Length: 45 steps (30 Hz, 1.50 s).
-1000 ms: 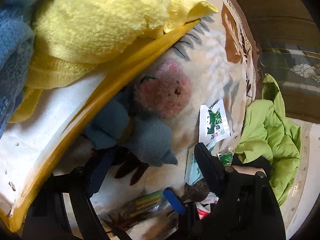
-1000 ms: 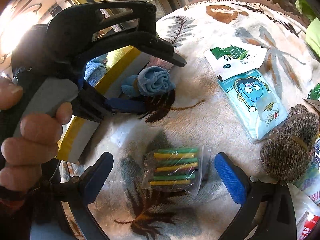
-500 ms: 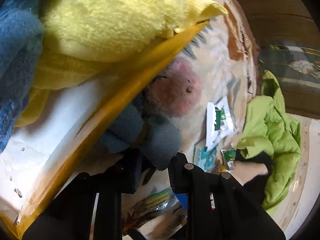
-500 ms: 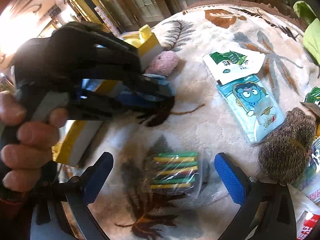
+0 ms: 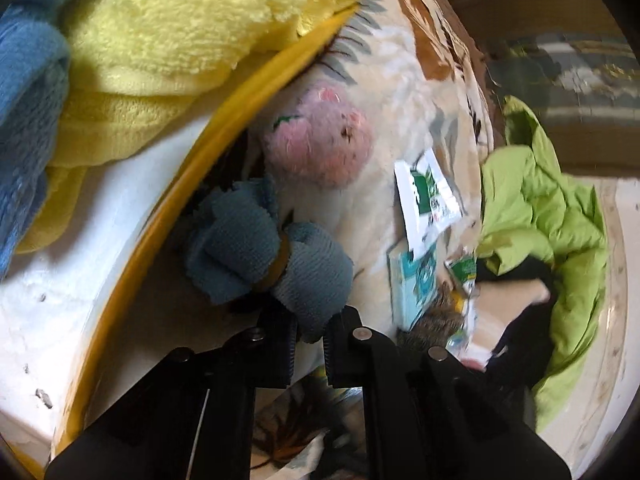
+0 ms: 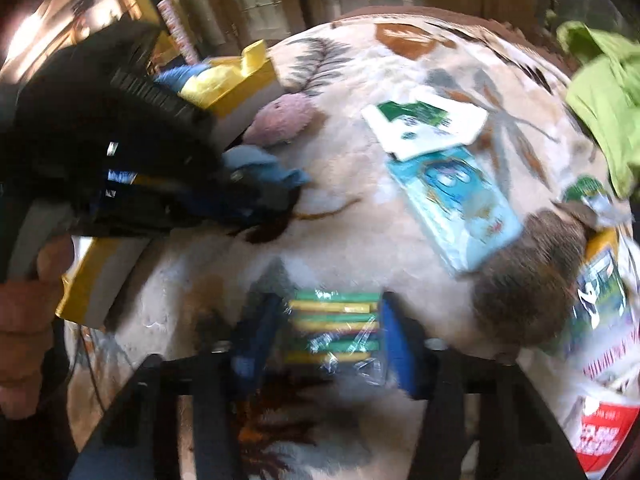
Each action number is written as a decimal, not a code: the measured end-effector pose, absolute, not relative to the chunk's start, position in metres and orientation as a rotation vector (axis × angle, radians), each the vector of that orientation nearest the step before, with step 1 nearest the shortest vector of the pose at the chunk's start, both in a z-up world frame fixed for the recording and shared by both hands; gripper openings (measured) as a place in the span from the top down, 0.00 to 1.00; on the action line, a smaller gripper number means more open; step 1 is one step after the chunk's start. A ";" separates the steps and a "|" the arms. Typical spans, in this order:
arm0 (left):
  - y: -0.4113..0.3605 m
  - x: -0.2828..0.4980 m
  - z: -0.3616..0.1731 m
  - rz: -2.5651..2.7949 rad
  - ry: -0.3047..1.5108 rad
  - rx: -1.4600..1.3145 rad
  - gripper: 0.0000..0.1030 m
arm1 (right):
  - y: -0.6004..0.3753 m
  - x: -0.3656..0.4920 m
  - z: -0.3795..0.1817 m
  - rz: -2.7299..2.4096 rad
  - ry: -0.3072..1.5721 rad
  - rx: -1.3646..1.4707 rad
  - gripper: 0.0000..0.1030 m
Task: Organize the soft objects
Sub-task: 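Grasp the blue socks with the left tool while the right tool grasps the green-striped packet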
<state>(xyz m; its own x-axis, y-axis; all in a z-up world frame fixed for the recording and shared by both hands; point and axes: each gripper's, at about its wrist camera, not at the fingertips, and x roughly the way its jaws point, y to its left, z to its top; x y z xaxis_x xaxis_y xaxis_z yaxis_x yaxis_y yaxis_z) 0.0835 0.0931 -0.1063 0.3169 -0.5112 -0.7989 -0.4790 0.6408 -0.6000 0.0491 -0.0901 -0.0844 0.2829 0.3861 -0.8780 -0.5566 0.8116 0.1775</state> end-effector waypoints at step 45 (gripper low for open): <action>0.228 -0.033 -0.052 -0.011 1.230 -0.470 0.92 | 0.098 0.010 -0.045 0.983 1.143 -0.189 0.58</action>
<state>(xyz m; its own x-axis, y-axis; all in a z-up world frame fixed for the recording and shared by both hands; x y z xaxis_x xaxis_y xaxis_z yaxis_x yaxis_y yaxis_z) -0.0334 0.2280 -0.0515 0.3463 -0.2578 -0.9020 -0.2416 0.9045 -0.3513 0.0097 0.0978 -0.0447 0.0666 0.5576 -0.8275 -0.7348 0.5884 0.3373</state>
